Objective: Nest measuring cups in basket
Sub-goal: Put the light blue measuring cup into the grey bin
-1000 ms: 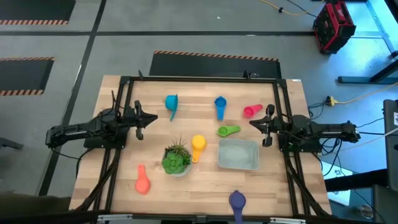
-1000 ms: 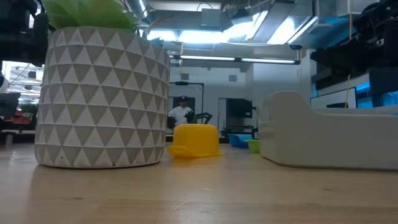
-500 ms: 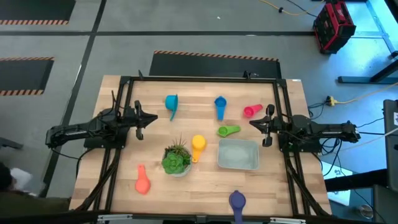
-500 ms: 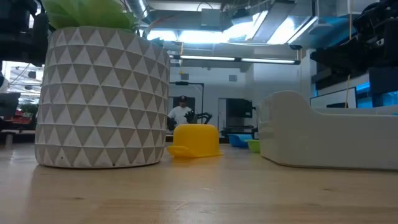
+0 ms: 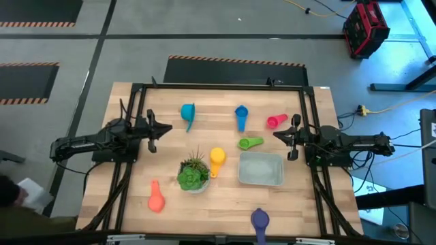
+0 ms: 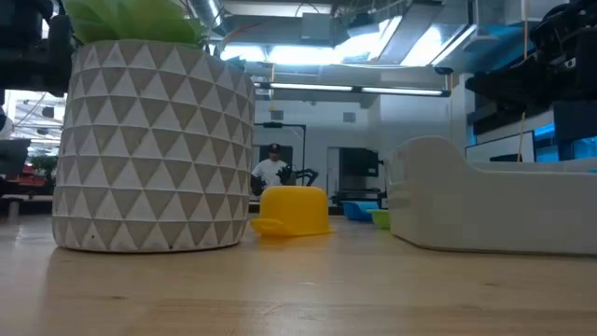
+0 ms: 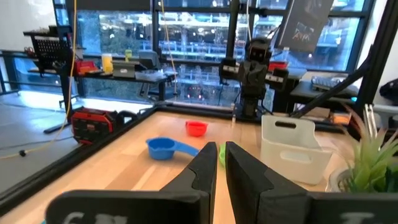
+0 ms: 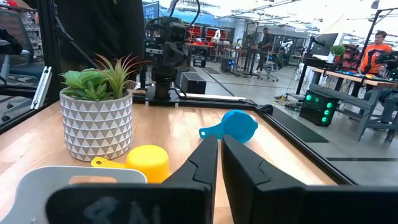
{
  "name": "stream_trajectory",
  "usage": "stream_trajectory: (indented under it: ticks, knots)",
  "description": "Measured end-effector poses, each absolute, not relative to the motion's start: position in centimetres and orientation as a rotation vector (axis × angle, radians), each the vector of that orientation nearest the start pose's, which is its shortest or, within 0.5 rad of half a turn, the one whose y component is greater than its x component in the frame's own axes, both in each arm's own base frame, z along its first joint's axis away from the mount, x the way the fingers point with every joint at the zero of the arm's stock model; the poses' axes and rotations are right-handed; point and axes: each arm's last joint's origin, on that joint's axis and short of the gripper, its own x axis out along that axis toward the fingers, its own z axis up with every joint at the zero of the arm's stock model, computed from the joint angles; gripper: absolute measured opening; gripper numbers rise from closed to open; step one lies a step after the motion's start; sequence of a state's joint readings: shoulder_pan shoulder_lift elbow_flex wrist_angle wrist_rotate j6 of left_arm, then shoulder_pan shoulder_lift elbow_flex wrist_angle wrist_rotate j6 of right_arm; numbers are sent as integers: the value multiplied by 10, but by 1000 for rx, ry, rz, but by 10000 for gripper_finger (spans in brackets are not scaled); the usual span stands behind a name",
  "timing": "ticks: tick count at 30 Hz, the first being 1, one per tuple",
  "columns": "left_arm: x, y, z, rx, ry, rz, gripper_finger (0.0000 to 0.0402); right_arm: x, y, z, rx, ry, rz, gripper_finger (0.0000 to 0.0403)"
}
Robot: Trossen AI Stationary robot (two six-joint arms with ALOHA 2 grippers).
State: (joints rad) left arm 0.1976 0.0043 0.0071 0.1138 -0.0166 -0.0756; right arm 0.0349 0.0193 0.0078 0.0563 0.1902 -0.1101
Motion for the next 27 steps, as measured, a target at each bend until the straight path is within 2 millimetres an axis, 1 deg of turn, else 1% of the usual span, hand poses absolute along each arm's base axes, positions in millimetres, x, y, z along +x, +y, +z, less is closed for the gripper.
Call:
stream_trajectory:
  ticks: [13,18,27]
  knots:
    - [95,19,179,-54,-153,200,28,98,-2,170,-105,-36,-157,28]
    - [95,18,180,-51,-158,165,28,98,-2,170,-105,-36,-157,28]
    - [95,18,180,-41,-157,171,28,98,-2,170,-105,-36,-157,28]
